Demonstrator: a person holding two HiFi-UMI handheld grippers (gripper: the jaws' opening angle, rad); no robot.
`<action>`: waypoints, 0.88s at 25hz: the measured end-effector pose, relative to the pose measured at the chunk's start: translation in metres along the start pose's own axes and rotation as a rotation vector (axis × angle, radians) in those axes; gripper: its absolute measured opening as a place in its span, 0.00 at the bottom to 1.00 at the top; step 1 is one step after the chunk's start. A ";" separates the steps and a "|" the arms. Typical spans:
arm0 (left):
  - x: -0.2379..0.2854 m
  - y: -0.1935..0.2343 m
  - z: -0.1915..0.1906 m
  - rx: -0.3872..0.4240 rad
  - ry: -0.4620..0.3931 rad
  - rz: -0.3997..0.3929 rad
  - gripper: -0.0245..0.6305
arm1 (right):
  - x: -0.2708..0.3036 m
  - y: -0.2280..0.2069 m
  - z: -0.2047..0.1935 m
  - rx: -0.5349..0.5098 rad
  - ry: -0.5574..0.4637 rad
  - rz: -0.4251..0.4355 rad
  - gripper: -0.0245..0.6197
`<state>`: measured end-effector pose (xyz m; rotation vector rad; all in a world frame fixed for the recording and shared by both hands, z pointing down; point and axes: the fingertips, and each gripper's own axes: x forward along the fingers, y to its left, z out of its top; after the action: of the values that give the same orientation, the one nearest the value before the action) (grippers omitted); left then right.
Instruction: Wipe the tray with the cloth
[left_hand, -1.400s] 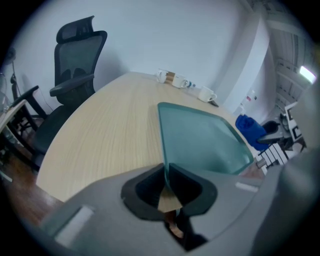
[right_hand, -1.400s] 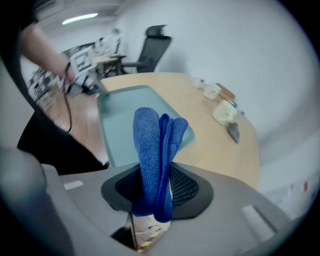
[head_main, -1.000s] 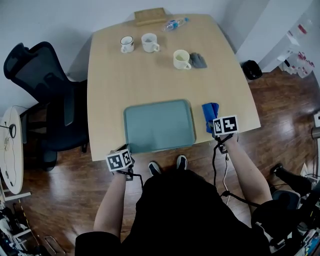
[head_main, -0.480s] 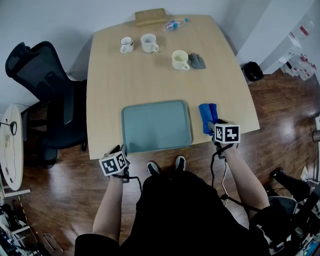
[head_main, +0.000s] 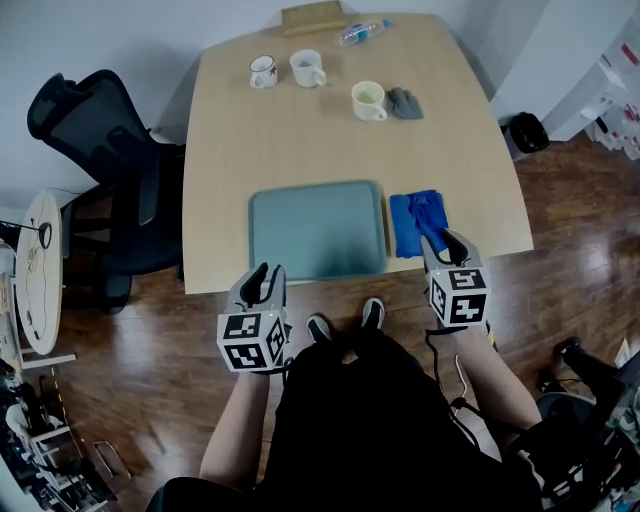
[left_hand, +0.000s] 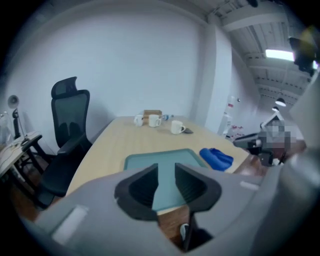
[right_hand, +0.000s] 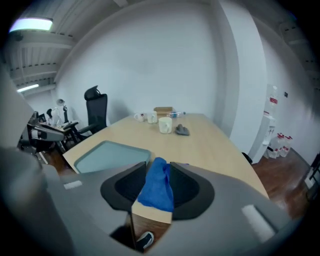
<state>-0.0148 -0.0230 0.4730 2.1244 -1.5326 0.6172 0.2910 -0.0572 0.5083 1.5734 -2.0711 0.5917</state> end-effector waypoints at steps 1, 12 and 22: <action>-0.006 -0.017 0.004 0.025 -0.018 -0.030 0.20 | -0.007 0.014 0.004 -0.004 -0.029 0.031 0.27; -0.123 -0.115 -0.015 0.011 -0.196 -0.295 0.19 | -0.147 0.143 -0.010 0.024 -0.272 0.209 0.21; -0.242 -0.127 -0.125 0.007 -0.160 -0.354 0.18 | -0.264 0.224 -0.083 -0.007 -0.298 0.140 0.16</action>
<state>0.0254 0.2695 0.4176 2.4198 -1.1843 0.3360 0.1449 0.2495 0.4034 1.6026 -2.4150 0.4160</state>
